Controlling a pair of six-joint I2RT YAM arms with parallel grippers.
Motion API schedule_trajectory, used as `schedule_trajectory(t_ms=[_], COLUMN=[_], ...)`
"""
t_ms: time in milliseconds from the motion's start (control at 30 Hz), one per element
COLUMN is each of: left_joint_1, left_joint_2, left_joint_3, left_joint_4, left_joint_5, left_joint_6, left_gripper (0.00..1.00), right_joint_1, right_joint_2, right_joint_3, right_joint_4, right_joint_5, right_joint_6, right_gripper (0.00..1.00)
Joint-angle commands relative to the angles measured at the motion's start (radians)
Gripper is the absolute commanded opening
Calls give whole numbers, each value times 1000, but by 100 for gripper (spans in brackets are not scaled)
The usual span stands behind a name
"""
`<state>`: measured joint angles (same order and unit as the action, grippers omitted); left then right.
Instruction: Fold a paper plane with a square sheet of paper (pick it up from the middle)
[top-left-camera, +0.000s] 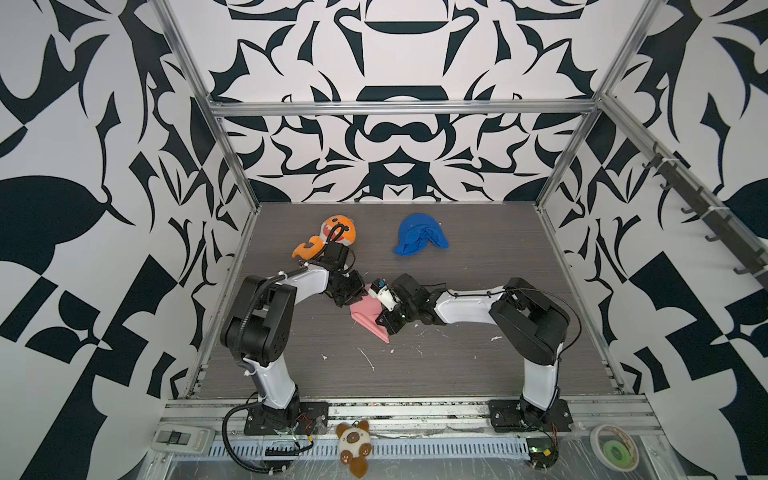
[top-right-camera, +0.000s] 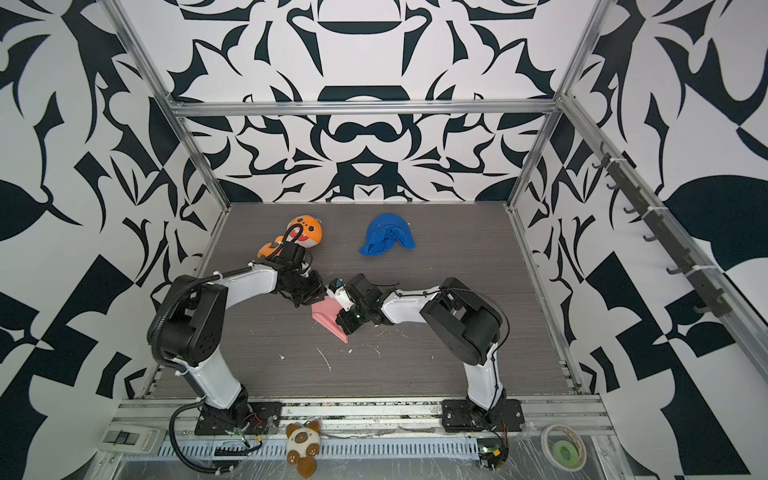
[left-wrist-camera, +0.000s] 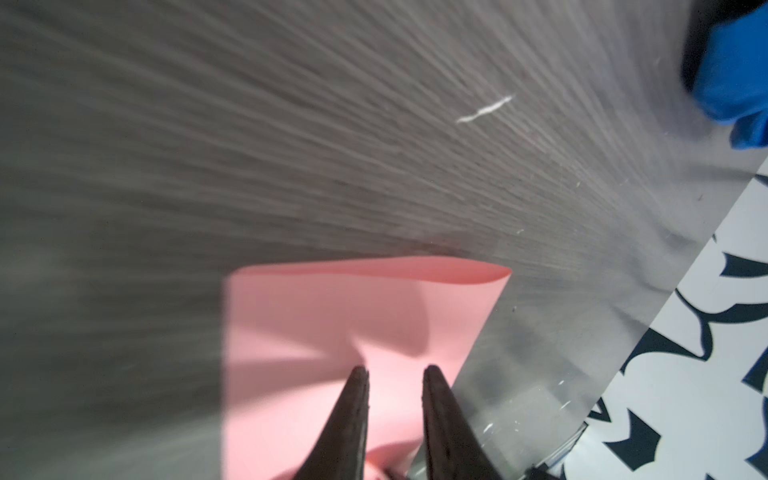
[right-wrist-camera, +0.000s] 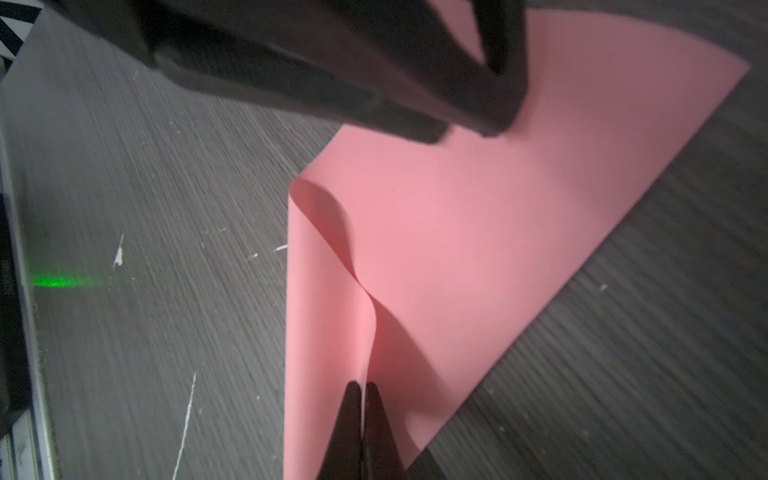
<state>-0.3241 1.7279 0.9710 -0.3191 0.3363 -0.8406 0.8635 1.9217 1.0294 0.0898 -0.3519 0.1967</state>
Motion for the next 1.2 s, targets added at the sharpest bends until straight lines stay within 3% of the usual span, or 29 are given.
schedule_trajectory(t_ms=[0, 100, 267, 467, 667, 867, 1167], left_joint_1=[29, 31, 21, -54, -130, -154, -164], left_joint_2=[-102, -187, -348, -483, -461, -335, -281], left_joint_3=[-49, -130, -286, -418, -477, -477, -530], left_joint_4=[-30, 3, 104, 220, 342, 470, 502], left_joint_5=[-46, -66, -62, -50, -54, 4, -17], left_joint_6=[-55, -100, -170, -224, -254, -261, -218], left_gripper=[34, 34, 25, 17, 12, 8, 6], right_joint_1=[-3, -4, -3, -6, -9, -11, -13], right_joint_2=[17, 21, 26, 37, 39, 42, 46], right_joint_3=[21, 26, 32, 35, 38, 41, 54], right_joint_4=[-27, -31, -40, -51, -65, -73, -92], right_joint_5=[14, 11, 7, 8, 11, 11, 5], right_joint_6=[1, 5, 12, 14, 12, 10, 6], right_gripper=[5, 5, 5, 5, 5, 5, 5])
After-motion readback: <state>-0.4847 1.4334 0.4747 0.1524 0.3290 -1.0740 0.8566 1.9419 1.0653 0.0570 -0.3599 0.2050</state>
